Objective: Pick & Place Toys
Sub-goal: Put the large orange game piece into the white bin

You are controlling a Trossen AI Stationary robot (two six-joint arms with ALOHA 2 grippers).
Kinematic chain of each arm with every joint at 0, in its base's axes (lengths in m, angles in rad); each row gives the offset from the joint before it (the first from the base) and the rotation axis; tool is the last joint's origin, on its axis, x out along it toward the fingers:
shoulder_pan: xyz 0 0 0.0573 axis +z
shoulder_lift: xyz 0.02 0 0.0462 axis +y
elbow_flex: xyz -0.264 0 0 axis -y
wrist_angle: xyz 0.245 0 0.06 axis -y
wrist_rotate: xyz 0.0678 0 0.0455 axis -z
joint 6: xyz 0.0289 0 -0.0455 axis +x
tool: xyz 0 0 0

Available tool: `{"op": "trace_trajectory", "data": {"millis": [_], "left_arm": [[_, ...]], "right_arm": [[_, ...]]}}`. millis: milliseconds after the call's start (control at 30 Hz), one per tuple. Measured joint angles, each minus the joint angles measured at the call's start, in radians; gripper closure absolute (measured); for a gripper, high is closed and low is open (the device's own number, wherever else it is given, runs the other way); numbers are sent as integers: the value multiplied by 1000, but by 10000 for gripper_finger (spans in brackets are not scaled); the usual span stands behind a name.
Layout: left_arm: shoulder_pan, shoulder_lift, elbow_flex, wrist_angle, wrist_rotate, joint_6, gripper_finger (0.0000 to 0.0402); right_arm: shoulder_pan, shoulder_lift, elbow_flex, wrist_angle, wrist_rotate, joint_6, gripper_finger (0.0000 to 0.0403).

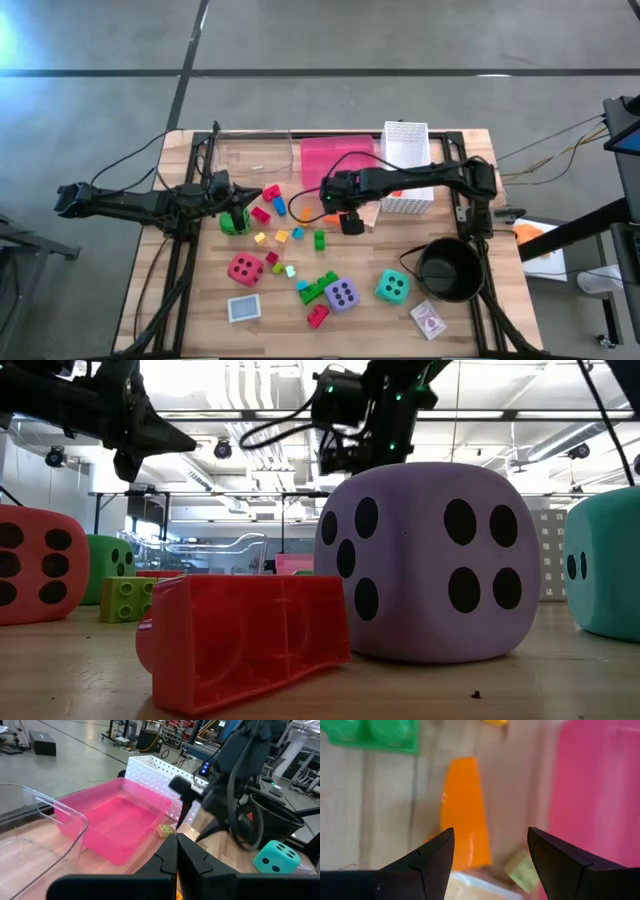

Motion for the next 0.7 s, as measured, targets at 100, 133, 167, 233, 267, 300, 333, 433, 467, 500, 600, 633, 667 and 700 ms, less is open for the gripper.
{"op": "trace_trajectory", "data": {"millis": [100,133,167,233,267,300,333,433,467,500,600,633,667,700], "left_arm": [[0,0,0,-3,0,3,397],[0,0,0,-5,0,3,397],[0,0,0,-6,0,3,397],[0,0,0,-7,0,3,397],[0,0,0,-7,0,3,397],[0,0,0,-7,0,3,397],[0,0,0,-7,0,3,397],[0,0,0,-7,0,3,397],[0,0,0,-7,0,3,397],[0,0,0,-7,0,3,397],[0,0,0,-7,0,3,397],[0,0,0,-7,0,3,397],[0,0,0,-7,0,3,397],[0,0,0,-7,0,3,397]], "right_arm": [[0,31,0,15,-34,2,156],[1,40,0,15,-38,1,156],[1,50,0,16,-46,0,156],[0,66,-1,16,-63,3,156],[0,69,-1,18,-67,6,156],[0,71,-3,19,-70,6,156],[0,71,-6,24,-71,6,156],[0,69,-10,44,-73,6,156],[0,69,-11,42,-73,9,156],[0,68,-11,42,-73,9,156],[0,67,-13,44,-73,8,156],[0,69,-16,44,-73,6,156],[0,74,-17,43,-73,5,156],[2,81,-18,44,-73,5,156]]}}
